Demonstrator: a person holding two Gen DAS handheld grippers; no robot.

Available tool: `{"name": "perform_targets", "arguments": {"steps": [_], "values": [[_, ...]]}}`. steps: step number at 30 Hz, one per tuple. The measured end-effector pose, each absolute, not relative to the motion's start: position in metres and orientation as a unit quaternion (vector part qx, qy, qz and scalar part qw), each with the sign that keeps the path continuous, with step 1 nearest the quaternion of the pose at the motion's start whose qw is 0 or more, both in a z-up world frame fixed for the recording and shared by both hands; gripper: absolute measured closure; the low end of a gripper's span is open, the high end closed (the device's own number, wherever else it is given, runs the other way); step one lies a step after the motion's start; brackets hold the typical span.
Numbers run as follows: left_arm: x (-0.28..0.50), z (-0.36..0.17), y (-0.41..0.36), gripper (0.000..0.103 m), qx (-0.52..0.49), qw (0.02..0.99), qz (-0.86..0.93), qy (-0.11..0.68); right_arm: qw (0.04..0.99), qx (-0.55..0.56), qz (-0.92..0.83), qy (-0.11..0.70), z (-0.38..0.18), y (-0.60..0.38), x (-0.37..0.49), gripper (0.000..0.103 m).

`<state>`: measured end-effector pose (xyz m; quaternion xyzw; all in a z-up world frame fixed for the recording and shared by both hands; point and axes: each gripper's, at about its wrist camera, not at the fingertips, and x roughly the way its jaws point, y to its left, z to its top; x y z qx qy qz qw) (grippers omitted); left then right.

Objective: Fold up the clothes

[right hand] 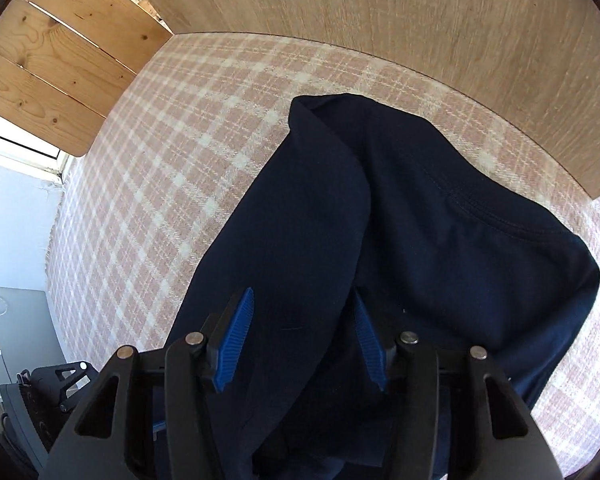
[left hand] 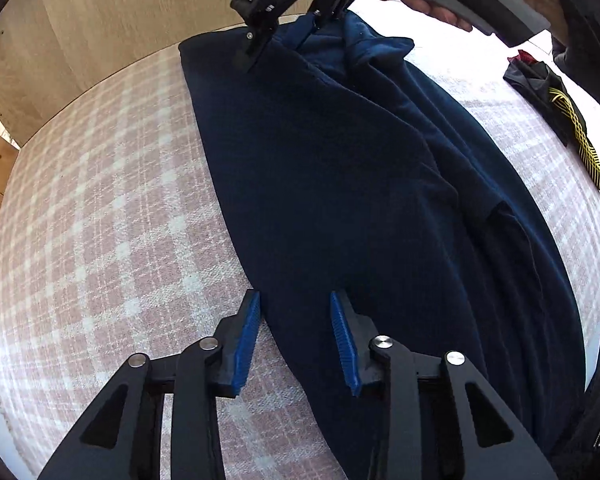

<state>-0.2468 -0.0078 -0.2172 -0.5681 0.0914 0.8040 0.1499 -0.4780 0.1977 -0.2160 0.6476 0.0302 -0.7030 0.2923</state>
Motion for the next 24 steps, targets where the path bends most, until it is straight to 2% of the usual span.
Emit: {"name": "perform_targets", "arguments": {"steps": [2, 3, 6, 9, 11, 15, 18, 21, 23, 24], "values": [[-0.246, -0.217, -0.008, 0.076, -0.564, 0.16, 0.804, 0.095, 0.287, 0.649, -0.703, 0.046, -0.216, 0.194, -0.478, 0.081], [-0.246, -0.217, -0.008, 0.077, -0.563, 0.163, 0.805, 0.096, 0.289, 0.65, -0.701, 0.045, -0.217, 0.194, -0.478, 0.083], [-0.246, -0.217, -0.012, 0.096, -0.558, 0.169, 0.806, 0.099, 0.287, 0.66, -0.694, 0.029, -0.221, 0.196, -0.483, 0.093], [-0.246, -0.217, -0.022, 0.099, -0.556, 0.178, 0.808, 0.077, 0.306, 0.664, -0.682, -0.027, -0.219, 0.202, -0.489, 0.094], [-0.247, -0.218, -0.029, 0.099, -0.558, 0.182, 0.808, 0.056, 0.308, 0.662, -0.682, -0.031, -0.218, 0.202, -0.491, 0.095], [-0.244, -0.217, -0.033, 0.099, -0.553, 0.187, 0.811, 0.047, 0.299, 0.666, -0.683, -0.001, -0.222, 0.199, -0.489, 0.094], [-0.243, -0.217, -0.03, 0.099, -0.55, 0.189, 0.811, 0.061, 0.299, 0.668, -0.681, 0.019, -0.224, 0.196, -0.486, 0.086], [-0.243, -0.219, -0.031, 0.099, -0.553, 0.188, 0.81, 0.057, 0.306, 0.665, -0.68, 0.025, -0.226, 0.191, -0.485, 0.086], [-0.242, -0.219, -0.037, 0.099, -0.553, 0.182, 0.812, 0.048, 0.314, 0.664, -0.678, -0.012, -0.223, 0.193, -0.489, 0.096], [-0.241, -0.218, -0.04, 0.1, -0.552, 0.175, 0.813, 0.05, 0.327, 0.657, -0.678, -0.039, -0.219, 0.195, -0.492, 0.096]]}}
